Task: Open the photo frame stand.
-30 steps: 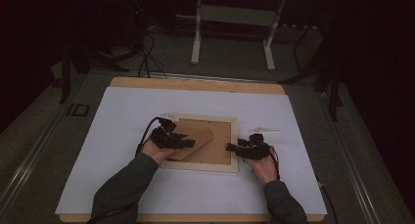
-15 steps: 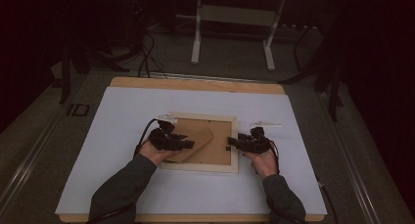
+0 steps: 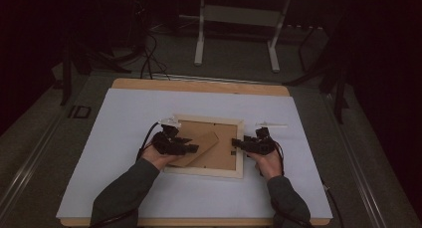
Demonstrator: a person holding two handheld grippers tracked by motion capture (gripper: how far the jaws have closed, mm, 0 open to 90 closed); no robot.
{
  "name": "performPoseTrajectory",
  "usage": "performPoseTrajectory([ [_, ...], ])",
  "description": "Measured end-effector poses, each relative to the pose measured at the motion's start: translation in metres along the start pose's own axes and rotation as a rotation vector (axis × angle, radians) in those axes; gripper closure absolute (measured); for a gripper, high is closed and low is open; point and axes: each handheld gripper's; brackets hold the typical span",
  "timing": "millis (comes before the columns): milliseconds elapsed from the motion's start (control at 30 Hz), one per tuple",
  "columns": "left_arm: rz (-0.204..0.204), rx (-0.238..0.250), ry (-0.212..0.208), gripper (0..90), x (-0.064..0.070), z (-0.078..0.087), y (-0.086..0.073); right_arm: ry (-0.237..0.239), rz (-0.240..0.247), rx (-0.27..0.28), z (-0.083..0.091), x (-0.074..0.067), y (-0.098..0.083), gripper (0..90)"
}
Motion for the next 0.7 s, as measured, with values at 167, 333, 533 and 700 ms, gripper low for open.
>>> performPoseTrajectory([
  [167,-0.010,0.000,-0.002,61.5,0.0016,0.0012,0.0003,0.013,-0.022,0.008,0.0006,0.0010,0.0014,43.1],
  [333,-0.019,-0.001,-0.012,62.9,0.0019,0.0039,0.0001,0.023,-0.067,0.020,0.0029,0.0022,0.0031,47.4],
  [533,-0.029,-0.007,-0.007,63.3,0.0021,0.0051,-0.0007,-0.004,-0.075,0.045,0.0076,0.0011,0.0059,52.4],
  [700,-0.044,-0.005,0.003,63.6,0.0046,0.0067,0.0016,-0.003,-0.081,0.058,0.0093,0.0000,0.0075,53.9],
])
Point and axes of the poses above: each handheld gripper's, and its own axes: z roughly backward along the jaws, y roughly out of its top, x roughly to its right, and after that the axes turned 8 degrees about -y, right-handed
